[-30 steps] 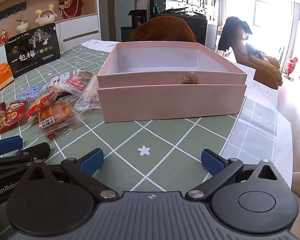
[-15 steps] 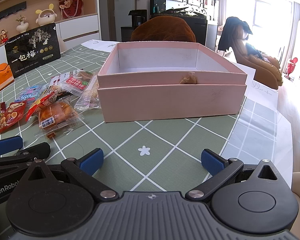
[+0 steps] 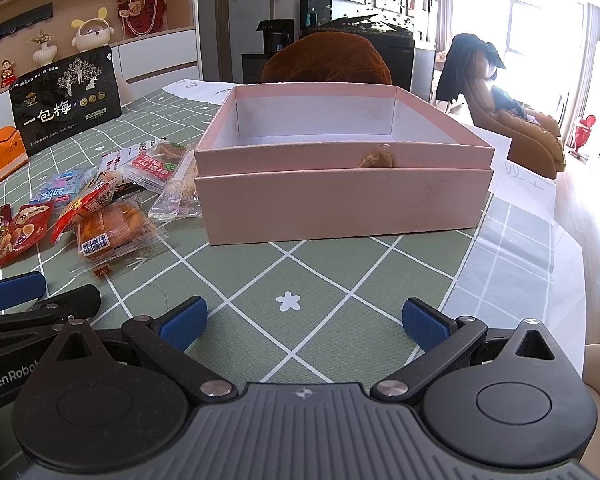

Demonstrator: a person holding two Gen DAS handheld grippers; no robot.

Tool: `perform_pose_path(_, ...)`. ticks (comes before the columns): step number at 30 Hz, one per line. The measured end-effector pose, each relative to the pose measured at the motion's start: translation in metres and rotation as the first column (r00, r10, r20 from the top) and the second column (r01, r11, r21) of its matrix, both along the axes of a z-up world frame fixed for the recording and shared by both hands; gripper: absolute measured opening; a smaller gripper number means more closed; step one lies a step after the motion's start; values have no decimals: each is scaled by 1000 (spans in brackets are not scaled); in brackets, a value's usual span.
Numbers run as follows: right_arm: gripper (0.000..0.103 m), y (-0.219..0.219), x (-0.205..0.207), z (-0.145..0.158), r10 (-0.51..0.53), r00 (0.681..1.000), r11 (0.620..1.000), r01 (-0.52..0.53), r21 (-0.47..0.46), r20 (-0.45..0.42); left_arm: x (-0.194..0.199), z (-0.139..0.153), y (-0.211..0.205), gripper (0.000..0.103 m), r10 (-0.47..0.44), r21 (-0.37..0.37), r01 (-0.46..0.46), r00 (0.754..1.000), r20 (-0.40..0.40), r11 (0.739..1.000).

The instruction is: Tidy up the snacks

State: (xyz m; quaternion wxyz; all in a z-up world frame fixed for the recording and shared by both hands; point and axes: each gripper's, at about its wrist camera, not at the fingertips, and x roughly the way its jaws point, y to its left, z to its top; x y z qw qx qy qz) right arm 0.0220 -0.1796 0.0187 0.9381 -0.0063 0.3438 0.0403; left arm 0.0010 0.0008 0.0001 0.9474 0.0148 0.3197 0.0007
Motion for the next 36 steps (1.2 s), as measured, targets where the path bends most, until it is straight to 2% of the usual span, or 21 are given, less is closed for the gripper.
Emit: perform_pose_path(36,103,-3,1,-2,3,1000,1000,-3,2,1,0,0,0,61,0,1,0,1000,0,1000)
